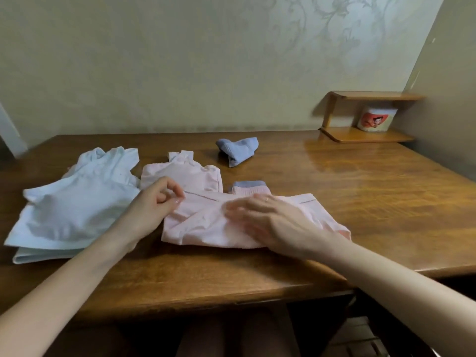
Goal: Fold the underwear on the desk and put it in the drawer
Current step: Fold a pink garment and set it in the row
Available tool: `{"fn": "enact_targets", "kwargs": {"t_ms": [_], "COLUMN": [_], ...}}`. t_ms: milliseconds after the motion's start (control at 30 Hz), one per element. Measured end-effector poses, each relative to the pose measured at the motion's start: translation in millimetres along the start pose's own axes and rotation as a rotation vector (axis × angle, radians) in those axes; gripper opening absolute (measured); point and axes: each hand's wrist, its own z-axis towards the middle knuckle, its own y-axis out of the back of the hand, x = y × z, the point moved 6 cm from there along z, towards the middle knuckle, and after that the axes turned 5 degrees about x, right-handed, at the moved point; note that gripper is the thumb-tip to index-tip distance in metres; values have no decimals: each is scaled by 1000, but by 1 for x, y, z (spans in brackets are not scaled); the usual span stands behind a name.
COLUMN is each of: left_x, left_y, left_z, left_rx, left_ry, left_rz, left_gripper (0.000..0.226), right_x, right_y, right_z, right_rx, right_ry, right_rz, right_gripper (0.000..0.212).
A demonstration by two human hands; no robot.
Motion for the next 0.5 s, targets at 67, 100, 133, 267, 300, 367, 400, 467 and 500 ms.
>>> {"fn": "enact_targets", "kwargs": {"t_ms": [67,100,133,267,300,367,400,467,500], "left_x": [-5,-7,-10,-42,-54,-75,-82,-87,-86], "left_y": [5,6,7,-4,-12,-39,-55,-89,-103], "left_z": [-1,-1,-1,2,5,8,11,16,19], "left_rx": [-32,-42,-43,58,105,196,233,283,313], "left_ry": [-27,-15,8,-22,-62,-105,-111,-110,-106], "left_rz": [-31,-49,-65,-182,-202,-221,-223,-227,-233], "left_gripper": [17,18,16,11,12,13,13,14,17], "right_x": [-2,-5,-7,-9,-18,-50,-69,-99,-110], "right_y": [-19,-24,-26,-11,1,31,43,53,51], "right_z": [-5,-6,-6,-6,-9,-23,-35,-57,-66], "right_rx": [158,204,225,127,6,-276,-352,-314,-233], "right_ry": [-12,-25,-30,-57,-132,-383,-533,-798,-902], "right_rz": [32,38,42,342,457,516,473,360,346], "right_gripper": [50,52,53,50,44,26,20,17,20]}}
